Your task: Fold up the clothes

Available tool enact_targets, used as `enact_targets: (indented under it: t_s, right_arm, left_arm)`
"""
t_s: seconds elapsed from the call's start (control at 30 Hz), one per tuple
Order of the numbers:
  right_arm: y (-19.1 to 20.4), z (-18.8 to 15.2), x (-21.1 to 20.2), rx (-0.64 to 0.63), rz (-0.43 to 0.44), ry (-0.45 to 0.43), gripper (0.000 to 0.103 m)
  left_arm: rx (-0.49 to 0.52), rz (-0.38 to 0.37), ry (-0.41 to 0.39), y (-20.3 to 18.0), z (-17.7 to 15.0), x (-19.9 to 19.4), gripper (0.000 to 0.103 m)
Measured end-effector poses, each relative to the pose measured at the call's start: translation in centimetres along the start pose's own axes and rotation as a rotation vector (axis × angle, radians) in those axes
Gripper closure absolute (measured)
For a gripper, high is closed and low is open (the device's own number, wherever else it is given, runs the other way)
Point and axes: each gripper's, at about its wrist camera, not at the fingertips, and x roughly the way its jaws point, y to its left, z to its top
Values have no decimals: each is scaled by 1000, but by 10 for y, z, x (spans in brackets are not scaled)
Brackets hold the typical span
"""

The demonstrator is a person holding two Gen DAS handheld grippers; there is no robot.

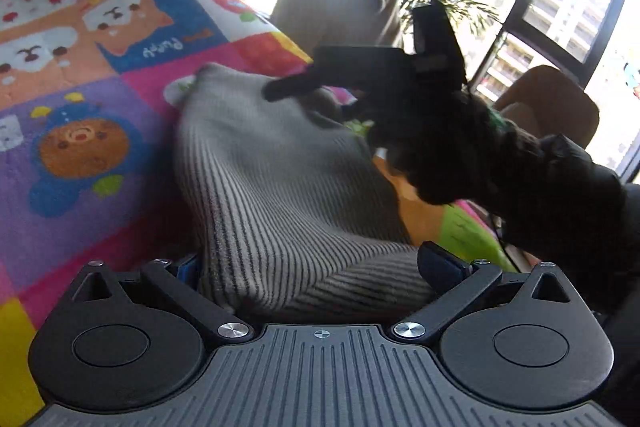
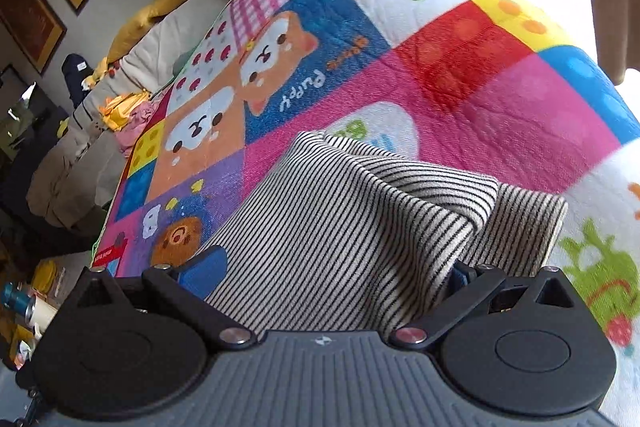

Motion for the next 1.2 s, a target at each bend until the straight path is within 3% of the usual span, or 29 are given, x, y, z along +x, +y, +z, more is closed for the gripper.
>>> enact_targets:
  t_s: [0.1,0.2,0.33,0.43,0.53,0.6,0.77,0.9,1.03,1.1,1.2]
  right_arm:
    - [10,-4,1,-75,-21,4,0]
    - [19,-21,-15,-155,-82,-20,0]
    - [32,-66,-61,-352,-200,-119,0]
    - [52,-109,-89,-495,-216,-146,0]
    - [69,-149,-102,-586,-222,-105,0]
    - [74,-171,-103,-601,-275,-117,0]
    - [69,-186,-117,-505,-314,-156,0]
    - [83,-200,-134,-603,-373,-202,0]
    - [107,-213,-148,-718,-282,-242,0]
    - [118,-221,-138,-787,-261,-207,0]
    - [134,-236,-116,-890,-303,-163,0]
  left_arm:
    - [46,-4,16,-15,-12,-5,0]
    - [17,16,-36,-14,-15,-21,0]
    - [-29,101,-141,-6,-11,-39,0]
    - [-56,186,-164,-2,-9,-37,0]
    - [-23,263,-112,-8,-19,-30,0]
    - [-1,315,-78,-12,-25,-25,0]
    - [25,421,-15,-18,-39,-20,0]
    - [29,476,-2,-21,-47,-24,0]
    - [45,534,15,-25,-55,-28,0]
    - [43,541,14,-26,-55,-29,0]
    - [46,562,18,-27,-57,-32,0]
